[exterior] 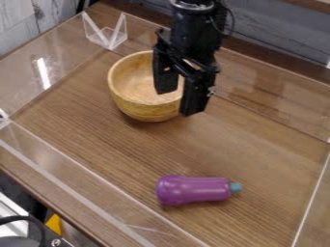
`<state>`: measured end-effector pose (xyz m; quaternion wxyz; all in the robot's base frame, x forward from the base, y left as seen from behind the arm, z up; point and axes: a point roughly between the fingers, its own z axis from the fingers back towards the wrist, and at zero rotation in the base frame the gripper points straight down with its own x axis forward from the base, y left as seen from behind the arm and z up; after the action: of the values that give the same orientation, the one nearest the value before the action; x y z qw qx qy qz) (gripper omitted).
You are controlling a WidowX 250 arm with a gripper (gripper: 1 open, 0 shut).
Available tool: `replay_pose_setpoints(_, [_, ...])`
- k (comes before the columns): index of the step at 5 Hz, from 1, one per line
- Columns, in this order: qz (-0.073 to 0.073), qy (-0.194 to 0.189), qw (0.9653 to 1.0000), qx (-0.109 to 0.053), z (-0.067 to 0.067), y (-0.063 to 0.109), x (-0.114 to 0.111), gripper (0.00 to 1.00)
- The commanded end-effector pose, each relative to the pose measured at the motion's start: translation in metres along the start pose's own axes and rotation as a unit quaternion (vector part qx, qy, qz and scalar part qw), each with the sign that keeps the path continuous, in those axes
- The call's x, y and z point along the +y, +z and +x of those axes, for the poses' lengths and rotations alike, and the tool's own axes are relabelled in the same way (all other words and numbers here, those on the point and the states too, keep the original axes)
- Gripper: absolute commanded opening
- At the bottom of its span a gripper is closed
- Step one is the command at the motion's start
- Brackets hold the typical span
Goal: Put the purple eggplant in the brown bowl
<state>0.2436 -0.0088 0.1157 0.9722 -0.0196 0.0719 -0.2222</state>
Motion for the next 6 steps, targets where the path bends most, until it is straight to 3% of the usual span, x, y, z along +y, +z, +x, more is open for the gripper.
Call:
replay_pose_setpoints(1, [0.013,-0.073,0.9971,-0.017,-0.010,0.008,-0.009,1.00])
replay_pose_setpoints(3, [0.015,-0.146,0.9891,-0.015,-0.023,0.002,-0.023,1.00])
replay_pose_setpoints(6, [0.023,-0.226,0.9737,-0.017,-0.037,-0.013,-0.042,1.00])
